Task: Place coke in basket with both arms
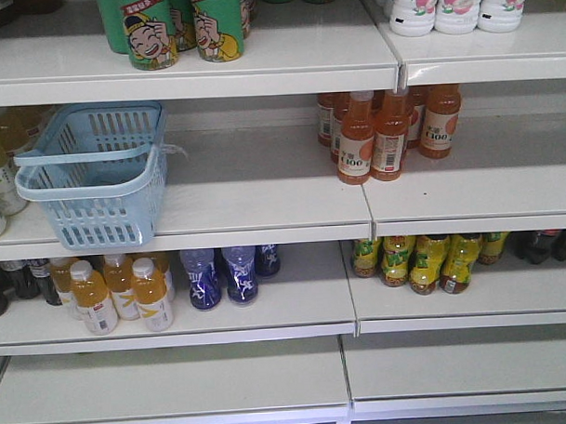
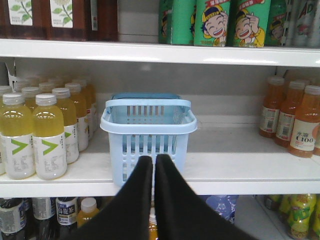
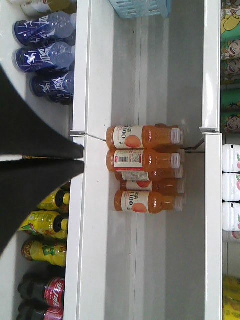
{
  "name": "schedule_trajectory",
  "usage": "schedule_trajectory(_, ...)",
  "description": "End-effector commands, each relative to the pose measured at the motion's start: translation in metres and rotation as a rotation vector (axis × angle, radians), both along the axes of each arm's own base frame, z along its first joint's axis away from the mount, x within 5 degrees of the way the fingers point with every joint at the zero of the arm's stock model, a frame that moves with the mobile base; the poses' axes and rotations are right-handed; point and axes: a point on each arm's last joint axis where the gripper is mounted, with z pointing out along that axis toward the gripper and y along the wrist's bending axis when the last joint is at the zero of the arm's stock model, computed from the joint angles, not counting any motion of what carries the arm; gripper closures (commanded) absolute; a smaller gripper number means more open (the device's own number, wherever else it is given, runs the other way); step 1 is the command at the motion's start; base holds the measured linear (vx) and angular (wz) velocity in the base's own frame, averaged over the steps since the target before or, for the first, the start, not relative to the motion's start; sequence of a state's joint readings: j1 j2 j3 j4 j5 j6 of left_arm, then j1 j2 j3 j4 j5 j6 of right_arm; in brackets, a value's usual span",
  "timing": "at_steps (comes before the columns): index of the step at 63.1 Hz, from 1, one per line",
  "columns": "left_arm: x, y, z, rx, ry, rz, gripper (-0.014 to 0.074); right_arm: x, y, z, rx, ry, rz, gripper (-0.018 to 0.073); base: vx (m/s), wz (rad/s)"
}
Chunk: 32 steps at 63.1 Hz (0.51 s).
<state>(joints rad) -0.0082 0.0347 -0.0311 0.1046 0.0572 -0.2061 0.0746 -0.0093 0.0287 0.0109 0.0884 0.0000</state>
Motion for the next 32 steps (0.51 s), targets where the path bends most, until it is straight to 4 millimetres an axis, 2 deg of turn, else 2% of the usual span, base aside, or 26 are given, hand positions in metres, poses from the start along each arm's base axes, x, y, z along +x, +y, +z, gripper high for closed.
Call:
schedule_trajectory(1, 0.007, -0.001, 0.034, -0.007, -0.063, -0.011, 0.0602, 0.0, 0.0, 0.001, 0.002, -0.068, -0.003, 0.0569, 0.0, 0.0)
schedule_trajectory(16, 0.05, -0.001, 0.072, -0.006, 0.072, -0.01, 0.0602, 0.0, 0.0, 0.001, 0.002, -0.068, -0.003, 0.0569, 0.0, 0.0)
schedule_trajectory(32, 0.091, -0.002, 0.086, -0.007, 0.143, -0.014, 0.0602, 0.0, 0.0, 0.001, 0.002, -0.068, -0.003, 0.0569, 0.0, 0.0)
